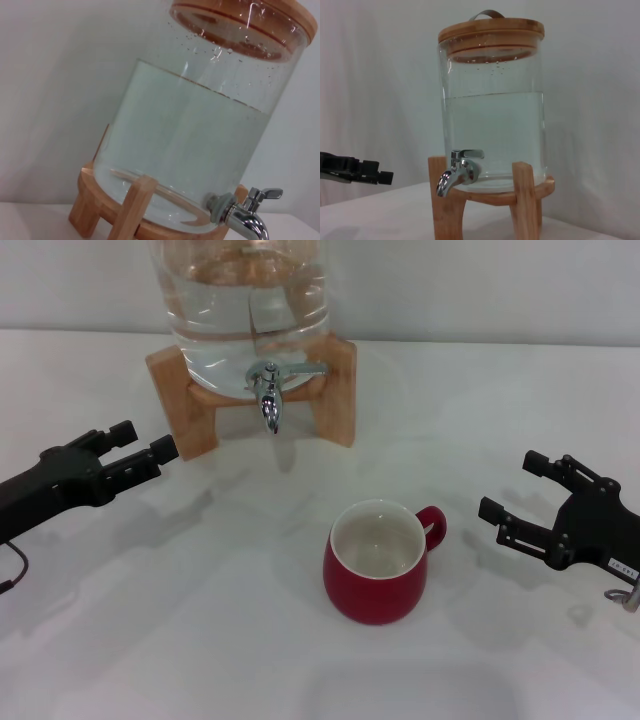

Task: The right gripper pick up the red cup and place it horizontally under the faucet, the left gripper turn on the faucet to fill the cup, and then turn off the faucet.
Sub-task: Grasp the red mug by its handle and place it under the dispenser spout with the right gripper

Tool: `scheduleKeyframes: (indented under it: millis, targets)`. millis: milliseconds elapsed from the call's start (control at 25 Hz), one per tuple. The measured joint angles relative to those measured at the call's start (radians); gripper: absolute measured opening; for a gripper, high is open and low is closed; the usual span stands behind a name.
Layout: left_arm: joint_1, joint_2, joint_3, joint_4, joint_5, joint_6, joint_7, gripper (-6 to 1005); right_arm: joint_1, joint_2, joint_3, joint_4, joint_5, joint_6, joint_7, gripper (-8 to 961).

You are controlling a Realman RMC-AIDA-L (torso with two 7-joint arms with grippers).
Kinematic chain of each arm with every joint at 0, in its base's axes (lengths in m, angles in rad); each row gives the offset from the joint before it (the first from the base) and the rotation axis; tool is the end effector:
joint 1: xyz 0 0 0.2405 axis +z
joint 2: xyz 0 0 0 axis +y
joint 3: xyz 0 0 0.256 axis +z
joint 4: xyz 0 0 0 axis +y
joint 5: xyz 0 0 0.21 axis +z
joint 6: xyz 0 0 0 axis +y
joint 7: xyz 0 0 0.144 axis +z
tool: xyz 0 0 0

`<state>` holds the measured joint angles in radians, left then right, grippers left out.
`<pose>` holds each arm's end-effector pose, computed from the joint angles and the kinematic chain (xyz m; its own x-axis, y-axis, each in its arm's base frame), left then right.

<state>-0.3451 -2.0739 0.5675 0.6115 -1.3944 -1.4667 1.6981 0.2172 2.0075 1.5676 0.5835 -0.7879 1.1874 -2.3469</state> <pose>-0.3220 0.3041 0.0351 0.4997 0.4022 0.7671 0.7774 -0.5989 -0.1924 0.2879 0.2926 -0.0254 0.7329 -0.0631 -0.6774 -0.4854 -0.7462 -0.4556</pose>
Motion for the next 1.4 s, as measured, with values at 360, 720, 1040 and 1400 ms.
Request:
scheduleKeyframes:
  millis: [360,720,1040,1400]
  targets:
    - [0.000,0.000,0.000,0.000,-0.002,0.000,0.000,887,0.001,0.000,0.000,-0.001,-0.004,0.000,-0.001,865]
    - [0.000,0.000,0.000,0.000,-0.002,-0.002,0.000,887,-0.002,0.000,-0.048,-0.001,0.000,-0.039,-0.048,857]
    - [0.007,0.003,0.001,0.002,0.035,-0.003,-0.009,887,0.012,0.004,-0.126,-0.002,0.021,-0.161,-0.057,850]
    - [0.018,0.005,0.002,0.004,0.049,-0.003,-0.024,887,0.018,0.005,-0.131,0.000,0.027,-0.172,-0.069,842]
